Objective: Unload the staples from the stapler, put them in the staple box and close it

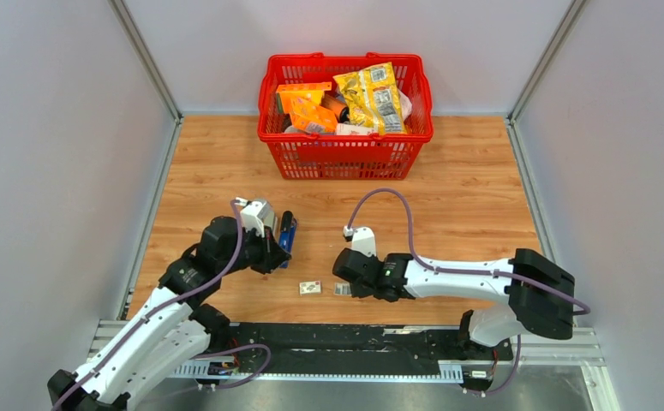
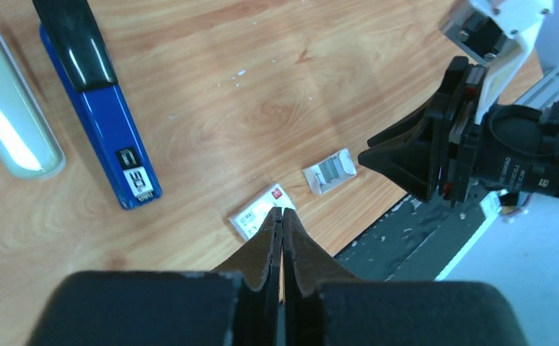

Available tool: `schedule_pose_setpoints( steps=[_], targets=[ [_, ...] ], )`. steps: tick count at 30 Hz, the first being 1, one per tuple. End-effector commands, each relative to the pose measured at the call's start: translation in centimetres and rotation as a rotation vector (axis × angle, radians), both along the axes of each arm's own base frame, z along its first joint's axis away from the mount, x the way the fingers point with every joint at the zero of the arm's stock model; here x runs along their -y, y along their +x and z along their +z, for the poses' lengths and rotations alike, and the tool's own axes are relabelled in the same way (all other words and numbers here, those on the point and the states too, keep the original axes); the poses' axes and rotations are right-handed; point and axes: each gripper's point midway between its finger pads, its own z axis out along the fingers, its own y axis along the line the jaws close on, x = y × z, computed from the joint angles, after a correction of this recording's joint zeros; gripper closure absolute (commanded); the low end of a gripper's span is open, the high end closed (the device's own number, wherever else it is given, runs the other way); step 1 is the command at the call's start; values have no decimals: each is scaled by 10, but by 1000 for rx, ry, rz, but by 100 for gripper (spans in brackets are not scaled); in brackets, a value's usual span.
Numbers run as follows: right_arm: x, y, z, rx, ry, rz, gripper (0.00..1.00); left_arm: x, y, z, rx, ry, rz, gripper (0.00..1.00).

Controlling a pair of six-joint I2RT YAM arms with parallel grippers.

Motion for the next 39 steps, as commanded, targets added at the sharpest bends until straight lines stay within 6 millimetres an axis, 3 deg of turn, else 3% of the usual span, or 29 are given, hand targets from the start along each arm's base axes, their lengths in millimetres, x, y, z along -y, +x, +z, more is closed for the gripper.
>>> schedule_pose_setpoints(
  steps=[1, 11, 23, 30, 39],
  targets=[
    [8, 5, 12, 43, 39, -47, 71, -6, -3, -15, -45, 47, 75, 100],
    [6, 3, 15, 24, 65, -63, 71, -5, -23, -63, -147, 141, 119, 100],
    [-3, 3, 8, 11, 87, -54, 68, -7, -29, -113, -239, 253, 165, 100],
    [-6, 2, 4, 2, 113, -74, 68, 0, -25, -130, -275, 307, 173, 100],
    [-8, 0, -8, -22, 98, -81, 69, 8, -20, -136, -269, 298, 164, 100]
  ],
)
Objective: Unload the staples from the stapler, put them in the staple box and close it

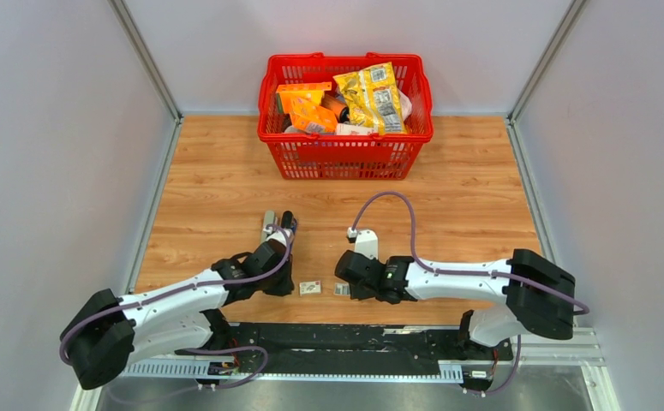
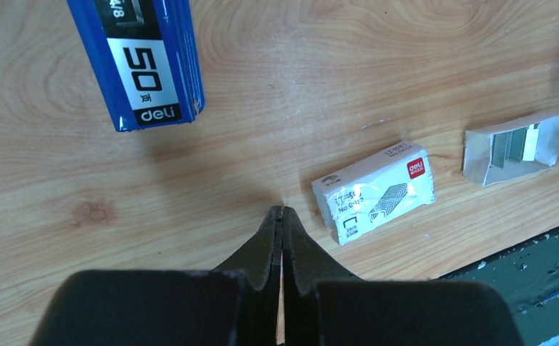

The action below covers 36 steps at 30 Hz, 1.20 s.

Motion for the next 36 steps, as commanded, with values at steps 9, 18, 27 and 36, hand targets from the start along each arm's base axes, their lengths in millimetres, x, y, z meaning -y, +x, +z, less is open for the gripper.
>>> schedule_pose_setpoints(
  steps=[9, 18, 27, 36],
  targets=[
    [-12, 5, -7, -4, 31, -38, 73, 16, 10, 6, 36, -53, -8, 100],
    [-12, 7, -8, -1, 22, -43, 80, 23, 9, 4, 20, -50, -50, 100],
    [-14, 8, -10, -1, 13, -43, 82, 28, 7, 4, 21, -51, -70, 100],
    [-15, 10, -6, 8, 16, -45, 93, 26, 5, 3, 19, -48, -74, 100]
  ],
)
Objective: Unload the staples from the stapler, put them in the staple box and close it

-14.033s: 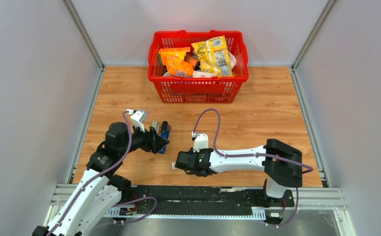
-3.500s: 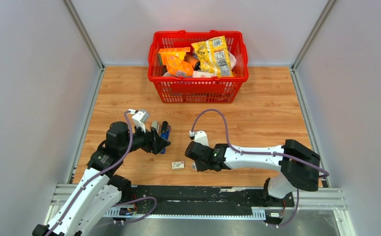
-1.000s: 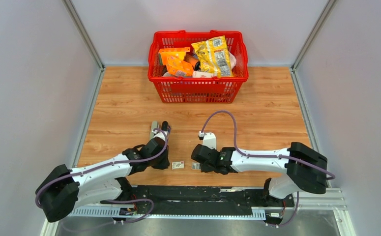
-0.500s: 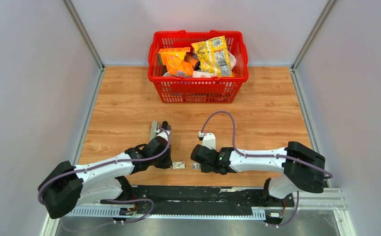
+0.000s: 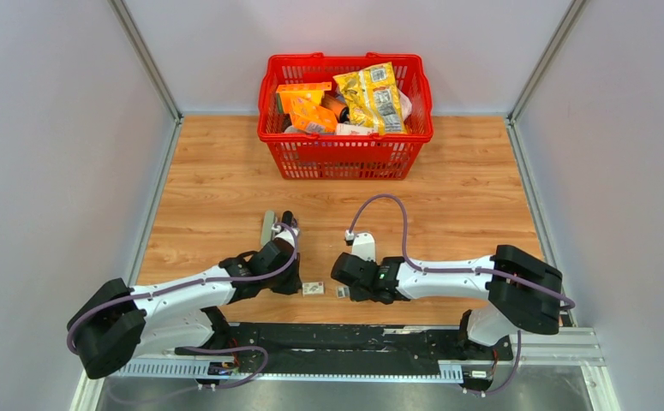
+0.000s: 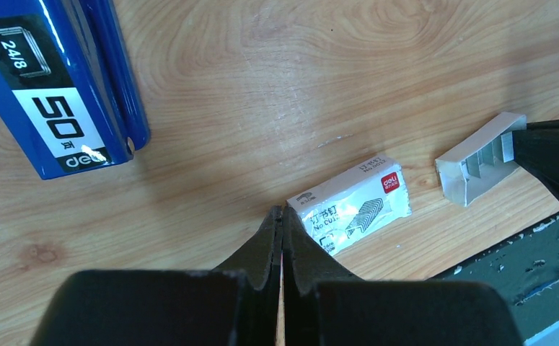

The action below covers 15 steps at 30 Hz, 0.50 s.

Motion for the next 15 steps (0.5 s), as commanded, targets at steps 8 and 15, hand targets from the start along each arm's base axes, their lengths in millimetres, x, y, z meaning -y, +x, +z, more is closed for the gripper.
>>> schedule_pose_setpoints(
  steps=[8, 15],
  targets=[
    [-13, 14, 19, 51, 37, -30, 100, 10, -1, 6, 9, -10, -41, 100],
    [-11, 18, 24, 73, 16, -43, 100, 16, -1, 7, 9, -24, -49, 100]
  ],
)
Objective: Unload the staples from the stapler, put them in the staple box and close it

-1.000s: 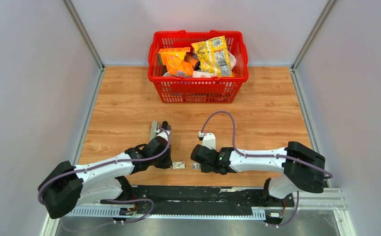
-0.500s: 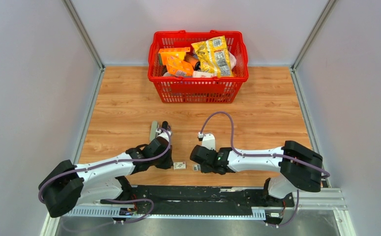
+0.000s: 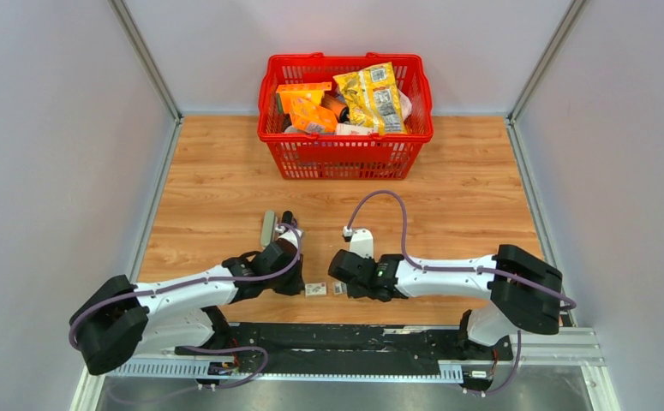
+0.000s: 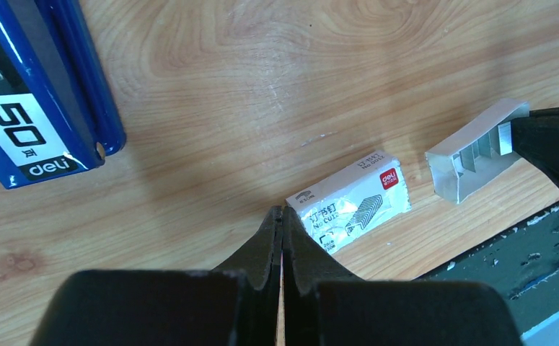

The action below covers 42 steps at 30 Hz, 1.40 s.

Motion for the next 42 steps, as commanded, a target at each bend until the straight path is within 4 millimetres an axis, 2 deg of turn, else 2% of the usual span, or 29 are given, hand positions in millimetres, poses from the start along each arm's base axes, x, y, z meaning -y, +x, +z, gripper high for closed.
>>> schedule_pose_setpoints(
  steps=[1, 23, 42],
  targets=[
    [-4, 13, 14, 52, 6, -36, 100, 10, 2, 7, 11, -21, -25, 100],
    [-24, 12, 8, 40, 2, -16, 100, 17, -1, 10, 18, -39, -34, 100],
    [-30, 9, 6, 38, -2, -5, 100, 19, -2, 12, 20, -42, -41, 100]
  ],
)
